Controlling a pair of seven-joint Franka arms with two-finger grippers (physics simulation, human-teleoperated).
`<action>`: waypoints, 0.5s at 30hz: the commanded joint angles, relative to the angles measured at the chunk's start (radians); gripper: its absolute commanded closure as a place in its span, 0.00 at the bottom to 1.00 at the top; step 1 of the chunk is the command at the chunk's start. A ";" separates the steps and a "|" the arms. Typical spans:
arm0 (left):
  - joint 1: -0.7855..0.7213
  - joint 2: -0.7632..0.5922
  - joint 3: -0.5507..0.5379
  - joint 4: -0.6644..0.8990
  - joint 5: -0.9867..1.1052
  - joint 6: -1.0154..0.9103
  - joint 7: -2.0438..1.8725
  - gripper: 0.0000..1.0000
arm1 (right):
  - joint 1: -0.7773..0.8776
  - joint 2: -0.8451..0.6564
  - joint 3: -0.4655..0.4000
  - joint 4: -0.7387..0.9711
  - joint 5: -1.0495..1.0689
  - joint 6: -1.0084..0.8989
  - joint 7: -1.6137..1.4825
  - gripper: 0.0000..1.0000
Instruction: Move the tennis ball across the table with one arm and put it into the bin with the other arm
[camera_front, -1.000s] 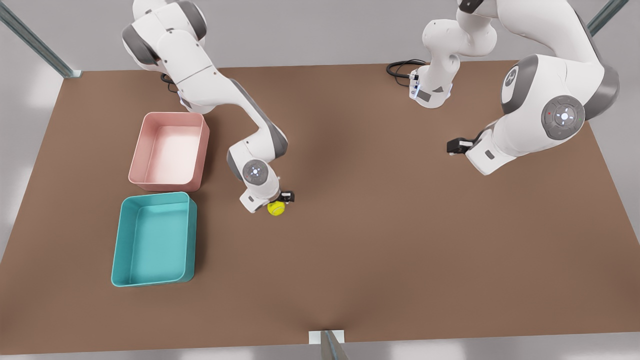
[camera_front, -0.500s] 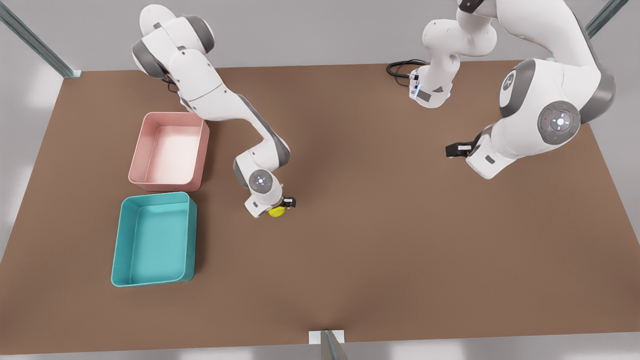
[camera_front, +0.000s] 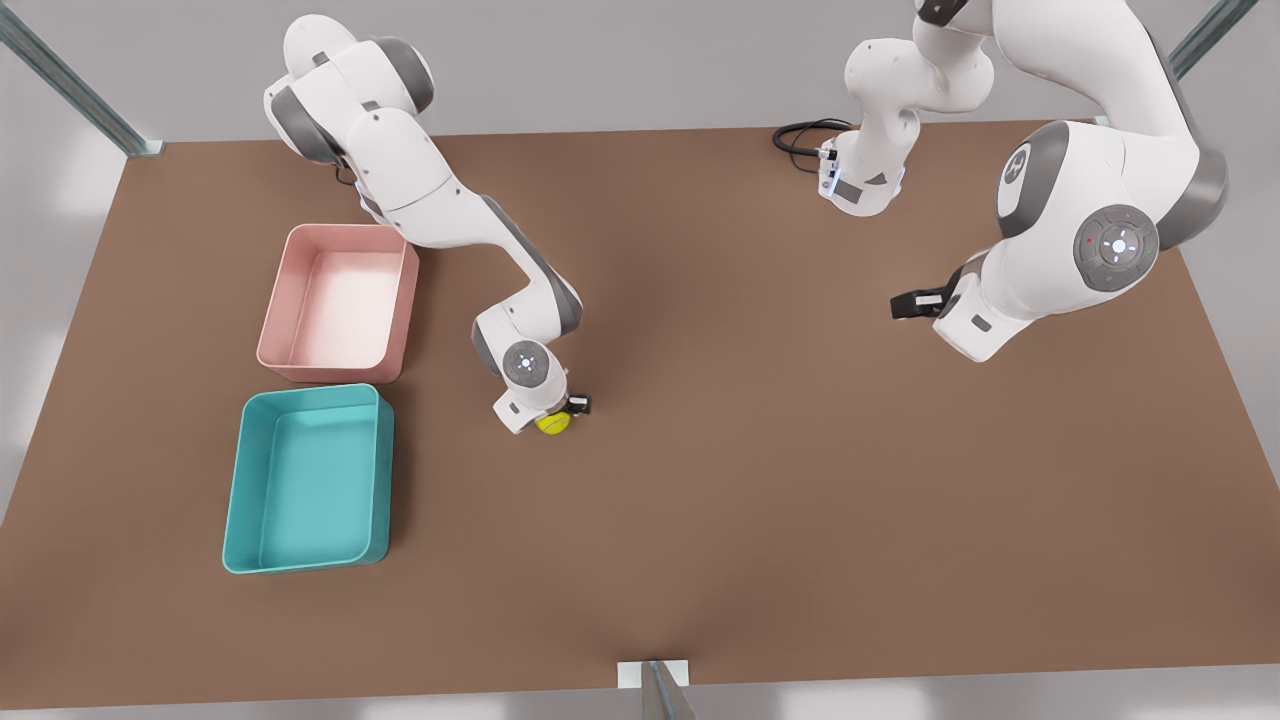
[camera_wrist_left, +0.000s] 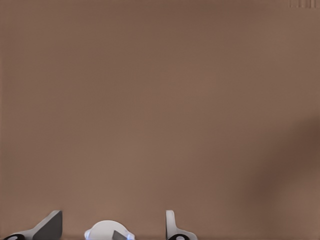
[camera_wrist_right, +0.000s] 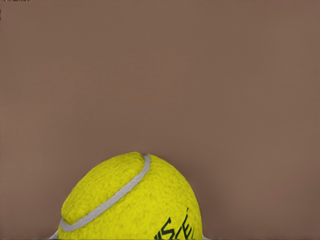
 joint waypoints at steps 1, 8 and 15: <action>0.000 -0.001 0.000 0.000 0.000 0.000 -0.038 0.00 | -0.002 -0.001 0.000 0.000 0.001 0.005 -0.002 0.25; 0.000 -0.001 0.000 0.000 0.000 0.000 -0.038 0.00 | -0.006 -0.015 0.000 0.005 0.002 0.016 -0.001 0.28; 0.000 0.000 0.000 0.000 0.002 0.006 -0.038 0.00 | -0.011 -0.021 -0.001 0.009 0.002 0.023 -0.002 0.21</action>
